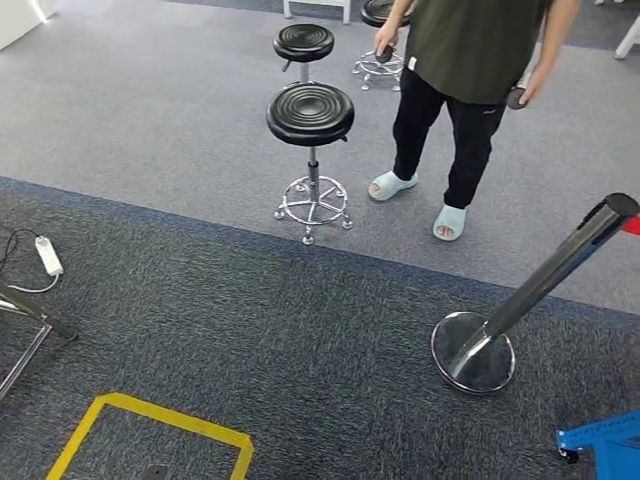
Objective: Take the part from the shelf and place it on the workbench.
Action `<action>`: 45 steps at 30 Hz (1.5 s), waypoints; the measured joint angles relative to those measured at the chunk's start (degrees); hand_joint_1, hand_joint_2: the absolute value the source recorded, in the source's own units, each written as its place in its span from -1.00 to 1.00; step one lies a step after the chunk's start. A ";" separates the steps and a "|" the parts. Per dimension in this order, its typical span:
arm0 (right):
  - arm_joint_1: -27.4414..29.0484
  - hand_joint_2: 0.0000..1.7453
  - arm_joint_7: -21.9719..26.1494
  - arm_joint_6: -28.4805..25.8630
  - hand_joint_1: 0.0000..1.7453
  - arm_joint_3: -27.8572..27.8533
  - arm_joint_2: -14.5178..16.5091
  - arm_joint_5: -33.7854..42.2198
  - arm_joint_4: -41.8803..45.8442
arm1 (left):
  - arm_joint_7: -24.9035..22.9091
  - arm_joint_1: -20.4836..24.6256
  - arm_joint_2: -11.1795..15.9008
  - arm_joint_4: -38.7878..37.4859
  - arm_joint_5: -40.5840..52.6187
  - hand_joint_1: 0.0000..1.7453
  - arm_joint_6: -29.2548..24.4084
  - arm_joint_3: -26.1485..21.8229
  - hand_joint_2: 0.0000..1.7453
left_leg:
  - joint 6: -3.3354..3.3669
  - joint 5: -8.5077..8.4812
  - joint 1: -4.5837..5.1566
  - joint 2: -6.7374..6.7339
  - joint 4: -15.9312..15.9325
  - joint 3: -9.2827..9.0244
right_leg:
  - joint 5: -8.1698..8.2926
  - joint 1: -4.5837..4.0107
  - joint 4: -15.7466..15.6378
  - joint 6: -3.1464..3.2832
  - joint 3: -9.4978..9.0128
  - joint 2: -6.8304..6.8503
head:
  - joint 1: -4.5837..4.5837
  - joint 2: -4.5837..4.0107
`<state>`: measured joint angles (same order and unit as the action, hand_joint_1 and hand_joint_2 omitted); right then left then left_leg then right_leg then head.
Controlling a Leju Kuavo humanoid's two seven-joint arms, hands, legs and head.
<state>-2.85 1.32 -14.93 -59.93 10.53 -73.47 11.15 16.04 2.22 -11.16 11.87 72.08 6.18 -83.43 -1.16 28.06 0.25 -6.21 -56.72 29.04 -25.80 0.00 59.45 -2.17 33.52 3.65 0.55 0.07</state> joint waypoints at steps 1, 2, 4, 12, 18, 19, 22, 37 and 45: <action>0.01 -1.00 -0.02 0.00 -1.00 0.01 -0.01 -0.01 0.00 | 0.00 0.05 0.03 0.00 0.00 -1.00 0.00 -0.01 -1.00 | -0.29 0.04 -0.09 -0.45 0.10 -0.12 | 0.14 -0.05 -0.11 0.38 0.13 -0.76 | -0.08 0.00; 0.11 -1.00 -0.03 0.00 -1.00 0.02 -0.03 -0.01 0.00 | 0.00 0.12 0.05 0.00 0.01 -1.00 -0.01 -0.01 -1.00 | -0.61 0.34 -0.24 0.03 -0.08 -0.11 | 0.29 -0.03 -0.26 0.74 0.18 -1.42 | -0.11 0.00; 0.15 -1.00 0.10 -0.01 -1.00 0.01 -0.09 -0.02 0.00 | 0.02 0.18 0.08 0.00 0.07 -1.00 -0.01 -0.02 -1.00 | -1.12 2.54 -0.49 2.73 -3.18 1.23 | 0.65 0.15 -0.59 1.47 0.17 -2.74 | -0.29 0.00; 0.13 -1.00 0.37 0.01 -1.00 0.02 -0.18 -0.05 0.00 | 0.02 -0.18 0.19 0.00 0.28 -1.00 0.05 -0.01 -1.00 | -1.33 0.36 -1.13 8.64 -6.08 4.22 | 0.96 0.44 -0.45 1.35 0.40 -9.34 | -0.55 0.00; 0.57 -1.00 0.25 0.11 -1.00 0.02 -0.19 0.04 0.00 | 0.02 0.02 0.24 0.00 0.33 -1.00 0.07 -0.02 -1.00 | 0.32 -1.34 -1.28 9.53 0.10 1.68 | 1.10 0.93 0.03 -0.83 2.08 -10.67 | -0.56 0.00; 0.57 -1.00 0.23 0.11 -1.00 0.02 -0.19 0.14 0.00 | 0.02 -0.01 0.24 0.00 0.37 -1.00 0.04 -0.02 -1.00 | 0.69 -1.48 -1.30 8.71 0.33 1.58 | -0.04 0.87 1.87 -0.97 3.00 -8.87 | -0.40 0.00; 0.20 -1.00 0.33 -0.02 -1.00 0.01 -0.18 0.96 0.00 | -0.15 -0.36 0.22 0.00 0.85 -1.00 -0.04 -0.02 -1.00 | 1.22 -1.37 -0.92 5.90 0.43 1.40 | -5.42 0.76 12.31 -1.33 7.90 -4.56 | -0.11 0.00; 0.55 -1.00 -1.15 -3.58 -1.00 -1.15 0.46 3.42 0.00 | -0.75 0.71 -2.87 0.00 1.36 -1.00 -3.49 0.14 -1.00 | -1.73 6.92 -0.75 5.56 -12.16 5.61 | 1.02 0.49 -0.78 1.77 0.39 -4.59 | -0.73 0.00; 0.52 -1.00 -0.44 -3.72 -1.00 -1.17 0.72 3.00 0.00 | -0.98 0.84 -2.90 0.00 1.11 -1.00 -3.17 0.12 -1.00 | -0.61 -1.46 -0.99 10.83 -0.27 2.06 | 1.32 0.64 -0.59 0.61 0.85 -11.28 | -0.71 -0.01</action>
<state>-2.33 0.88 -18.64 -61.10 11.25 -70.47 11.15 15.07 3.05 -14.06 11.87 73.20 3.01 -83.31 -1.78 26.60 -0.75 4.62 -56.99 31.10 -24.48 0.64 58.86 -1.55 34.37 -7.63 -0.17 0.06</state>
